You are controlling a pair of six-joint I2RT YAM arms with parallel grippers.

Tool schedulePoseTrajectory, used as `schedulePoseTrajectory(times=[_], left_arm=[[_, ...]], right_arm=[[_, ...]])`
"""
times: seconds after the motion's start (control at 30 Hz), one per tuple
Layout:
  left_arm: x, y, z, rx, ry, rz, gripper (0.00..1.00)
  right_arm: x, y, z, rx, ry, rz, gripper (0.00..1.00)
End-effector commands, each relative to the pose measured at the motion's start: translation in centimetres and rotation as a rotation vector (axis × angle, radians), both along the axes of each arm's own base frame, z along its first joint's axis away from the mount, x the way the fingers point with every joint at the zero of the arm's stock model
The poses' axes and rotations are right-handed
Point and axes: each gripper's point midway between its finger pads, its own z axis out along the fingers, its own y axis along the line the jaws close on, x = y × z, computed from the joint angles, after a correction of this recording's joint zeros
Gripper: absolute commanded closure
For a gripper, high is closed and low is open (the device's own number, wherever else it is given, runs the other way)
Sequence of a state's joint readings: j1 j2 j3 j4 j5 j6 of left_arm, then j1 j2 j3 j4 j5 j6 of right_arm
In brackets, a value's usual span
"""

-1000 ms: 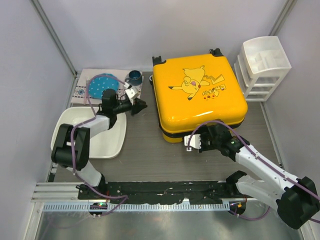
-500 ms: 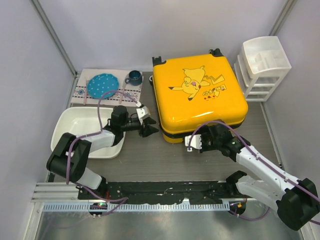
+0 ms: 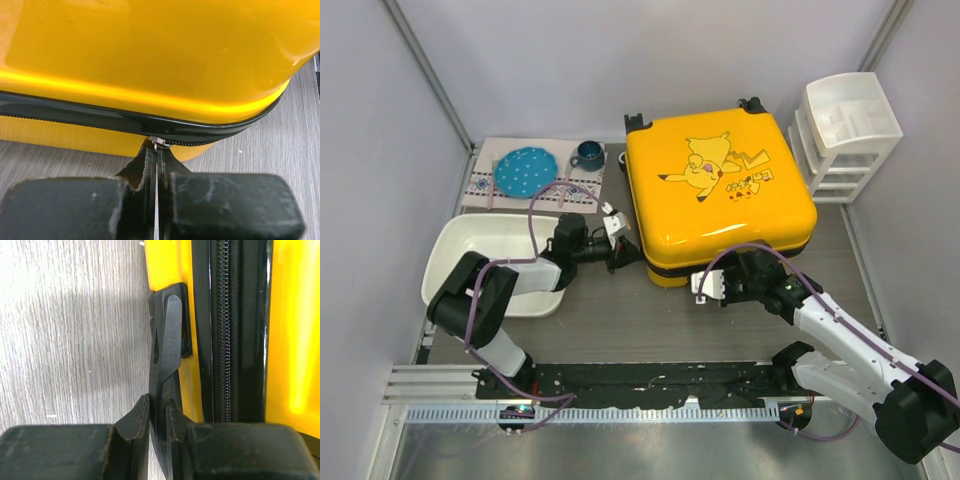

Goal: Open, take out, and arrange the luggage

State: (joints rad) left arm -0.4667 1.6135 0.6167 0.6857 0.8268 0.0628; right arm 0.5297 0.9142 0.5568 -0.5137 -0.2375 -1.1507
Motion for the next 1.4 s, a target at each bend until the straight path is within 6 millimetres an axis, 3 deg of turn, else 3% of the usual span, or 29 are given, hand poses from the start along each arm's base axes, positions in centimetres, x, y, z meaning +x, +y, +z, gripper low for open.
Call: schedulePoseTrajectory(times=[0.0, 0.07, 0.17, 0.27, 0.3, 0.43, 0.47, 0.5, 0.53, 0.57, 0.6, 0.63, 0.67, 0.7, 0.73, 0.77, 0.97, 1.1, 1.13, 1.17, 1.2, 1.23, 1.27, 1.3, 1.33, 1.37], left_arm=[[2.6, -0.4, 3.6, -0.064, -0.158, 0.057, 1.0], [3.3, 0.1, 3.5, -0.051, -0.164, 0.079, 1.0], [6.3, 1.3, 3.8, -0.044, -0.178, 0.127, 1.0], [10.4, 2.5, 4.1, -0.041, -0.193, 0.185, 1.0], [12.8, 3.0, 4.6, -0.045, -0.205, 0.214, 1.0], [18.8, 3.6, 4.3, -0.024, -0.21, 0.272, 1.0], [21.1, 3.3, 6.5, -0.034, -0.277, 0.279, 1.0], [22.5, 3.5, 6.4, -0.029, -0.278, 0.295, 1.0], [23.9, 3.5, 3.9, -0.004, -0.228, 0.305, 1.0], [27.0, 4.0, 6.1, -0.027, -0.261, 0.36, 1.0], [28.6, 4.2, 6.1, -0.04, -0.244, 0.385, 1.0], [30.1, 4.4, 2.8, -0.028, -0.16, 0.401, 1.0], [32.8, 4.8, 6.1, -0.065, -0.216, 0.436, 1.0], [34.0, 4.9, 6.1, -0.073, -0.206, 0.456, 1.0], [35.1, 5.0, 3.7, -0.058, -0.168, 0.473, 1.0], [36.6, 4.8, 6.2, -0.086, -0.226, 0.478, 1.0], [40.0, 3.1, 5.8, -0.133, -0.193, 0.52, 1.0], [39.9, 2.2, 5.5, -0.128, -0.212, 0.524, 1.0], [39.7, 1.9, 5.6, -0.125, -0.222, 0.52, 0.99], [39.3, 1.9, 4.4, -0.122, -0.196, 0.52, 0.94], [39.1, 2.1, 6.5, -0.154, -0.233, 0.523, 0.8], [38.9, 2.4, 6.8, -0.159, -0.237, 0.54, 0.5], [38.2, 3.0, 5.1, -0.144, -0.197, 0.553, 0.42], [37.7, 3.4, 8.3, -0.175, -0.251, 0.561, 0.36], [37.2, 3.9, 8.9, -0.177, -0.259, 0.577, 0.3], [36.5, 5.1, 7.2, -0.152, -0.22, 0.608, 0.27]], right_arm=[[-2.7, -1.5, -1.4, -0.056, 0.091, 0.008, 0.99], [-2.9, -1.7, -1.6, -0.061, 0.098, 0.007, 0.99], [-3.3, -2.1, -1.8, -0.073, 0.098, 0.008, 0.99], [-3.9, -2.5, -2.0, -0.081, 0.106, 0.007, 0.99], [-4.1, -2.6, -2.1, -0.083, 0.11, 0.006, 0.99], [-4.7, -3.1, -2.3, -0.091, 0.113, 0.005, 0.99], [-4.8, -3.1, -2.3, -0.092, 0.116, 0.004, 0.99], [-4.9, -3.2, -2.4, -0.093, 0.12, 0.003, 0.99], [-5.0, -3.3, -2.4, -0.095, 0.125, -0.003, 0.99], [-5.0, -3.4, -2.5, -0.098, 0.124, -0.006, 0.99], [-5.1, -3.5, -2.5, -0.101, 0.123, -0.005, 0.99], [-5.1, -3.6, -2.5, -0.104, 0.123, -0.007, 0.99], [-5.2, -3.7, -2.6, -0.104, 0.121, -0.01, 0.99], [-5.3, -3.8, -2.7, -0.109, 0.119, -0.008, 0.99], [-5.4, -4.1, -2.9, -0.114, 0.118, -0.009, 0.99], [-5.5, -4.1, -2.9, -0.115, 0.115, -0.005, 0.99], [-6.0, -4.8, -2.3, -0.124, 0.082, -0.001, 0.99], [-6.5, -4.7, -1.9, -0.115, 0.084, 0.018, 0.99], [-6.5, -4.5, -1.4, -0.103, 0.078, 0.025, 0.91], [-6.5, -4.4, -1.1, -0.097, 0.081, 0.026, 0.58], [-6.7, -4.3, -0.8, -0.09, 0.088, 0.029, 0.45], [-6.4, -3.9, 0.5, -0.066, 0.064, 0.036, 0.37], [-6.5, -3.2, 1.2, -0.033, 0.063, 0.054, 0.15], [-6.5, -2.8, 1.9, -0.012, 0.056, 0.065, 0.14], [-6.3, -2.3, 3.5, 0.019, 0.033, 0.079, 0.14], [-6.5, -1.6, 4.0, 0.042, 0.049, 0.099, 0.14]])
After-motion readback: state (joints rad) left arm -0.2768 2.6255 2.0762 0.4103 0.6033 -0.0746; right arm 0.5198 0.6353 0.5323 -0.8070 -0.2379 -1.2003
